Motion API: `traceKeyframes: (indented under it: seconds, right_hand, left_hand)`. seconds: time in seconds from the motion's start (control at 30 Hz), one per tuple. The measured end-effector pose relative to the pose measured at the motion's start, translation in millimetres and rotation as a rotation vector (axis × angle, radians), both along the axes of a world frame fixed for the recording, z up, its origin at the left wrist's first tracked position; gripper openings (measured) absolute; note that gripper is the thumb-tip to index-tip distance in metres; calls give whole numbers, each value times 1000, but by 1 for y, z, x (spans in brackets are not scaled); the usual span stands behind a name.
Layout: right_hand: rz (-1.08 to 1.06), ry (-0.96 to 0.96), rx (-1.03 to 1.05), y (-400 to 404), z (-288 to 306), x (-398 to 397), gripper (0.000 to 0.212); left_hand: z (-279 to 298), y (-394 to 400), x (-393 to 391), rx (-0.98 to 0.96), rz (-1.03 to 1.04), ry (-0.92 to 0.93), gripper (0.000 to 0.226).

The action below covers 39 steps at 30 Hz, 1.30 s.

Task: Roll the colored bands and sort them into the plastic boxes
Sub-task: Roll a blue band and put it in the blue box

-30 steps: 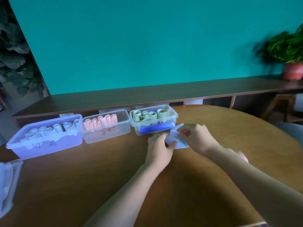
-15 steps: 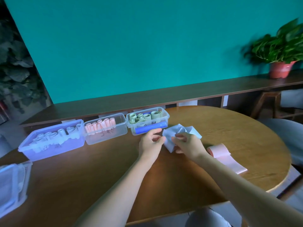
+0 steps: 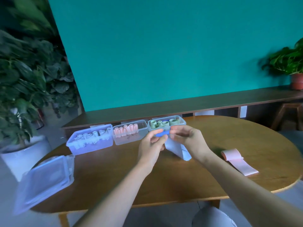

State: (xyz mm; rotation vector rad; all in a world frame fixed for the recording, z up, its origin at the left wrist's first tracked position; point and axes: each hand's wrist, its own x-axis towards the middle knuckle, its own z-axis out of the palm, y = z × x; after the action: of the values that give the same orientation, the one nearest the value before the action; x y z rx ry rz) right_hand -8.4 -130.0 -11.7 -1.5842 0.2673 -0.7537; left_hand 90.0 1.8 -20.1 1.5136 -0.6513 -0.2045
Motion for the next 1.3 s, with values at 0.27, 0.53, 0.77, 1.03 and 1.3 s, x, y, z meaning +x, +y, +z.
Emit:
traceKeyframes:
  seconds: [0.27, 0.53, 0.77, 1.03, 1.3]
  right_hand:
    - [150, -102, -136, 50, 41, -8, 41]
    - [155, -150, -135, 89, 76, -12, 52]
    - [206, -246, 7, 114, 104, -9, 32]
    - [223, -211, -182, 128, 127, -6, 22]
    - [255, -302, -189, 141, 155, -13, 29]
  left_hand:
    - [53, 48, -9, -74, 110, 191, 8]
    - [96, 98, -21, -190, 51, -48, 28]
    - [118, 132, -29, -163, 45, -220, 27]
    - [135, 162, -36, -187, 94, -272, 25]
    - [156, 174, -45, -143, 173, -319, 32]
